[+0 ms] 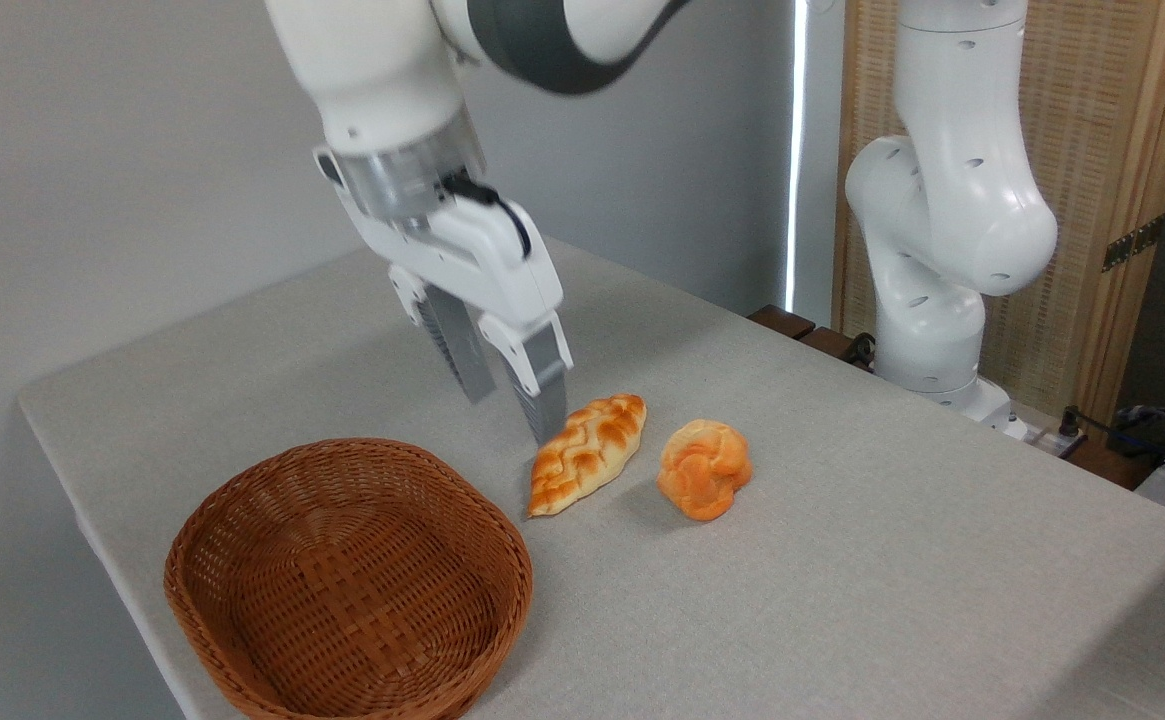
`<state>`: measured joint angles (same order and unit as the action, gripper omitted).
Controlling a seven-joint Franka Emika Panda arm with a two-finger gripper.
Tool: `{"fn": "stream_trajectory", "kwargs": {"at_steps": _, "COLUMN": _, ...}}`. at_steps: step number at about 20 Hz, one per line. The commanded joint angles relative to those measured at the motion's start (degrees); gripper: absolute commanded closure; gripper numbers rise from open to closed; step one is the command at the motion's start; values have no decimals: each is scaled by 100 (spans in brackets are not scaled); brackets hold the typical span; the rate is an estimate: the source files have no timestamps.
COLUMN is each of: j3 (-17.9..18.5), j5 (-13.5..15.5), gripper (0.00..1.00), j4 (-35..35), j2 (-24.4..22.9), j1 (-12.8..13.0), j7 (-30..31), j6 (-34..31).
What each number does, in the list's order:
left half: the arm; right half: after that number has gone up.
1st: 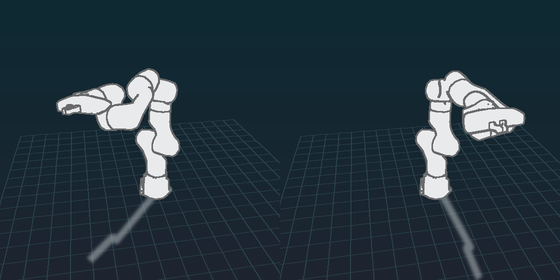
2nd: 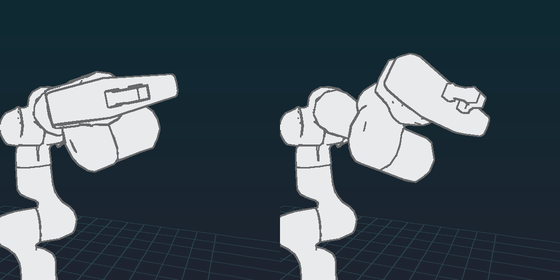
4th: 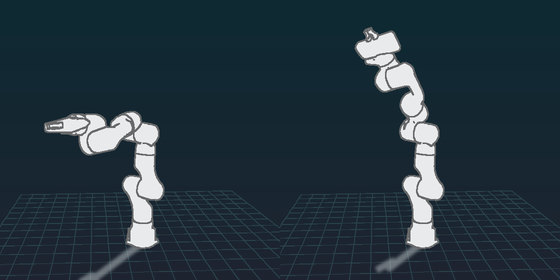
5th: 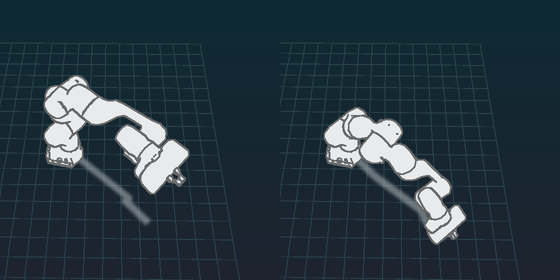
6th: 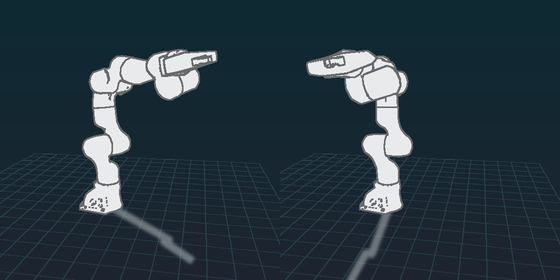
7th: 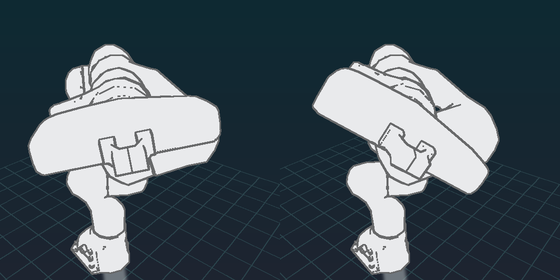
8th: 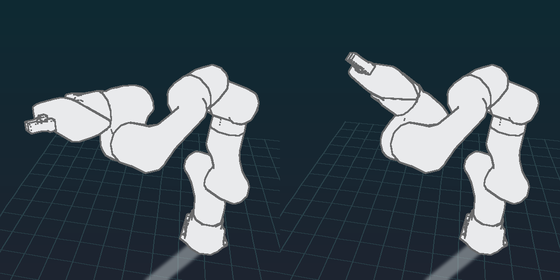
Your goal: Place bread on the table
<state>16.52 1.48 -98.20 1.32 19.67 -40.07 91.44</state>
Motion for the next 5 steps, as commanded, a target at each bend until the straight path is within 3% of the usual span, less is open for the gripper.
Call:
{"fn": "stream_trajectory", "kwargs": {"at_steps": 1, "j3": 44, "j5": 10, "gripper": 0, "j4": 398, "j2": 8, "j1": 10, "j7": -80, "j6": 84}}
{"fn": "stream_trajectory", "kwargs": {"at_steps": 5, "j3": 44, "j5": 10, "gripper": 0, "j4": 381, "j2": 78, "j1": 2, "j7": -97, "j6": 304}}
